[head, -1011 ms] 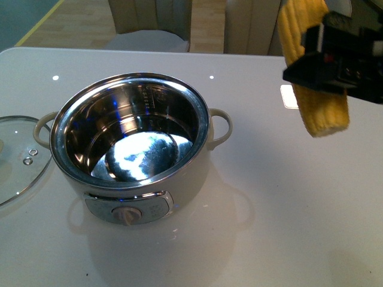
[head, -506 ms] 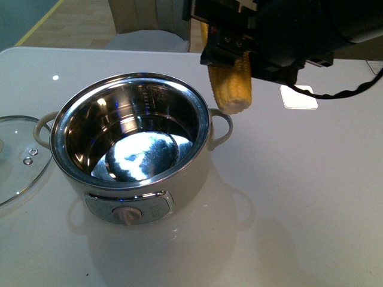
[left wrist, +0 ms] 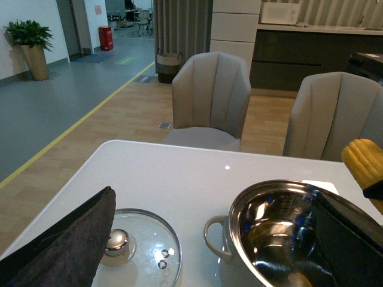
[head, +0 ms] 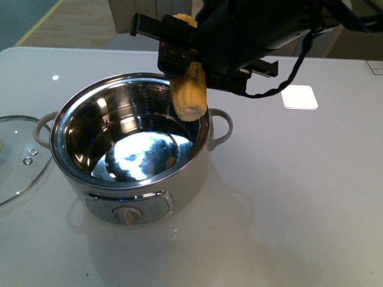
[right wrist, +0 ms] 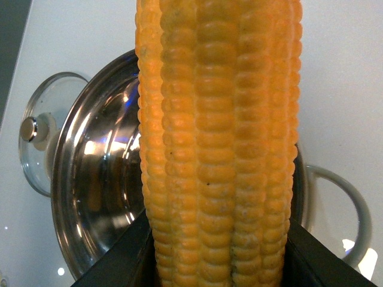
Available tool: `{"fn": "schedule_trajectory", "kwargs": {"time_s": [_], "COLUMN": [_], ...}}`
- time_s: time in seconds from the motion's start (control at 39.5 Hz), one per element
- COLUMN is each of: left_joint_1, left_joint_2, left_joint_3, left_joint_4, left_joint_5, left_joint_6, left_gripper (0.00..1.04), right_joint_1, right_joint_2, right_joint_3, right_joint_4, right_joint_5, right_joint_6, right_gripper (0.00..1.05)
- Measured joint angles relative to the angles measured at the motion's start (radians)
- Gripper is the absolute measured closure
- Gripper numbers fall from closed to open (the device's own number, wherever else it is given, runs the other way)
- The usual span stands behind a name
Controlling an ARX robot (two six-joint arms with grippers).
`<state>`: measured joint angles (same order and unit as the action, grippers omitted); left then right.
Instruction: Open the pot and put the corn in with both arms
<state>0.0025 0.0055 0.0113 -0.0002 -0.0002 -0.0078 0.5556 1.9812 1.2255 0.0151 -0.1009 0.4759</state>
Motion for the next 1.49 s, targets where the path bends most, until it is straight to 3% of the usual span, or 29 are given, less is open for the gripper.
{"fn": "schedule_trajectory", "kwargs": {"time_s": [0.71,1.19,1.29,1.39,1.49], "left_joint_1": [0.000,0.000,0.000,0.000,0.000], "left_joint_2": [0.000,0.000,0.000,0.000,0.000], "left_joint_3": [0.000,0.000,0.000,0.000,0.000], "left_joint_4": [0.000,0.000,0.000,0.000,0.000], "left_joint_5": [0.000,0.000,0.000,0.000,0.000], "left_joint_6": [0.000,0.000,0.000,0.000,0.000], "left_gripper": [0.07,0.07,0.07,0.07,0.07], "right_joint_1": [0.033,0.060,0.062,0.069,0.078], "right_joint_2": [0.217,0.292,0.298,0.309,0.318], "right_joint_3": [0.251,0.307,0.330,0.346,0.347], "right_joint_4": [-0.124,-0.182,-0.190,-0.208,-0.216], "right_joint_5": [-0.042,-0.029,-0.027,-0.020,-0.015], "right_joint_6": [0.103,0.109,0.107,0.104,0.097], "right_gripper": [0.63,0.62,0.51,0.31,0.20]}}
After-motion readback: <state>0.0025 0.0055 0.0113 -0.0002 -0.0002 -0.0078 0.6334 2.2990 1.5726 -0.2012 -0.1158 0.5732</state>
